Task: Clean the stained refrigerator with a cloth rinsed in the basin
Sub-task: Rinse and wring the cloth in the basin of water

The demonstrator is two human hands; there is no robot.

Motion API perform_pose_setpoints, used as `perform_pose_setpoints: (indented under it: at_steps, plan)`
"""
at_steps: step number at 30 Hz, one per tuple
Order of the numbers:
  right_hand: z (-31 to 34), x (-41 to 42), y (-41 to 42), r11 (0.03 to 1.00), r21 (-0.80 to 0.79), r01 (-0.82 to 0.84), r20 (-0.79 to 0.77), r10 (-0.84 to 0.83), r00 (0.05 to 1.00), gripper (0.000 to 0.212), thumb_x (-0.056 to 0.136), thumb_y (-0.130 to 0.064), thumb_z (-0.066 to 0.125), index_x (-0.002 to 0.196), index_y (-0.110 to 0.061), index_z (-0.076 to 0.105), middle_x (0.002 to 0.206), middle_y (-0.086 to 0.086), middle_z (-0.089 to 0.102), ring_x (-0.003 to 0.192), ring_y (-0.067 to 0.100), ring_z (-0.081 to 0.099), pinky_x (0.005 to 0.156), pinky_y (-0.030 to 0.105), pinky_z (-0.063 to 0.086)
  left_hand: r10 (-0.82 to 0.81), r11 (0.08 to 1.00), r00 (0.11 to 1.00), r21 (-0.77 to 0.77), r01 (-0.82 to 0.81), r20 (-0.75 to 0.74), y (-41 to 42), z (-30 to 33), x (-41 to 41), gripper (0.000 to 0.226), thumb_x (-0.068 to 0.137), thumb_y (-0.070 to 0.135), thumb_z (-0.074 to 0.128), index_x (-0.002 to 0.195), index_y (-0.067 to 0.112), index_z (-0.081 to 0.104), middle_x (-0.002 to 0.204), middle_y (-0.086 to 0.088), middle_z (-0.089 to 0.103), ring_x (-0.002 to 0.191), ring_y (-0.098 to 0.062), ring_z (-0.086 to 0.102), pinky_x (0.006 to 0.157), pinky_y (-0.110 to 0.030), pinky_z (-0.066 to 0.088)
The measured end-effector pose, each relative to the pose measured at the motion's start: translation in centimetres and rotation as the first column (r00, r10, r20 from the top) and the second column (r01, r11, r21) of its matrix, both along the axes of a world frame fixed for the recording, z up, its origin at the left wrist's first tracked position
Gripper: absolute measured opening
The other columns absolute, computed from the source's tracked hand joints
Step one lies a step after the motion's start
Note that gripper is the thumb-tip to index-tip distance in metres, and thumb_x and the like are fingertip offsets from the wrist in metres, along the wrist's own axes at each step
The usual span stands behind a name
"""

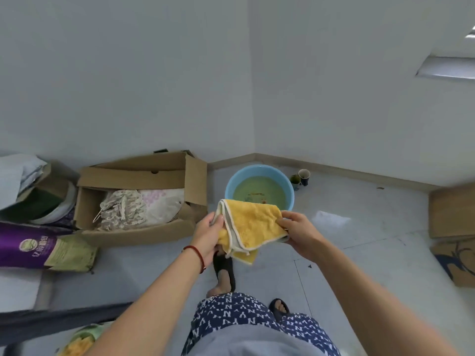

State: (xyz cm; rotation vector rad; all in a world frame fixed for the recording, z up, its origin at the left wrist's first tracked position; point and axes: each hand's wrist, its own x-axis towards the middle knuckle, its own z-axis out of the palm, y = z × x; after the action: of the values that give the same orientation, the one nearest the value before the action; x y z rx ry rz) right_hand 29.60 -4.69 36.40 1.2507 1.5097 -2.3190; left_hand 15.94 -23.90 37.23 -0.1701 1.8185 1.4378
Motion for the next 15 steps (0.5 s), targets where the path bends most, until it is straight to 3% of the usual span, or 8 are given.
perform_pose_setpoints:
  at_steps: [2,5,9,12,15]
  plan:
    - [-0.8,-2.1,2.7,0.999,0.036,0.035,0.048,-0.037,0.998,0.026,0.104,0.003,0.047,0.116,0.002,0.070,0.106,0.017,0.070,0.087,0.024,0.071,0.069,0.033,0.061,-0.005,1.000,1.000,-0.023,0.006,0.026,2.2,-1.4,-2.7,0.024,0.108,0.022,0.048,0.126,0.020,0.064,0.114,-0.010,0.072,0.091,-0.023,0.070,0.062,-0.033,0.057]
    - [-2.0,-4.7,5.9,0.993,-0.031,0.115,0.091,-0.112,0.990,0.024,0.103,-0.005,0.057,0.124,0.000,0.068,0.121,0.020,0.069,0.105,0.031,0.069,0.076,0.037,0.062,-0.069,0.996,0.997,-0.052,0.071,0.041,5.8,-3.5,-7.2,0.026,0.104,0.010,0.052,0.125,0.020,0.065,0.114,-0.010,0.072,0.098,-0.026,0.069,0.074,-0.039,0.060]
    - [-2.8,-7.8,8.9,0.982,-0.020,0.187,0.228,-0.178,0.957,0.031,0.092,-0.011,0.072,0.123,-0.011,0.069,0.120,0.014,0.070,0.106,0.028,0.068,0.082,0.036,0.057,-0.200,0.964,0.967,-0.146,0.223,0.159,10.7,-6.3,-13.4,0.040,0.091,-0.003,0.055,0.121,0.020,0.068,0.105,-0.014,0.070,0.086,-0.028,0.065,0.071,-0.039,0.057]
    - [-4.4,-10.2,10.8,0.979,0.037,0.199,0.255,-0.202,0.946,0.032,0.090,0.000,0.071,0.122,-0.003,0.067,0.113,0.015,0.071,0.099,0.026,0.069,0.079,0.034,0.058,-0.364,0.896,0.927,-0.239,0.374,0.088,13.7,-8.7,-17.4,0.037,0.085,-0.003,0.059,0.102,0.027,0.071,0.098,-0.010,0.070,0.084,-0.024,0.064,0.071,-0.038,0.057]
    - [-6.9,-12.3,12.7,0.971,0.067,0.230,0.279,-0.240,0.930,0.049,0.088,0.001,0.074,0.135,-0.005,0.061,0.120,0.015,0.068,0.104,0.029,0.069,0.079,0.037,0.060,-0.469,0.826,0.883,-0.366,0.428,-0.027,15.6,-11.1,-20.3,0.027,0.083,-0.002,0.065,0.088,0.025,0.065,0.089,-0.008,0.067,0.081,-0.024,0.061,0.078,-0.045,0.058]
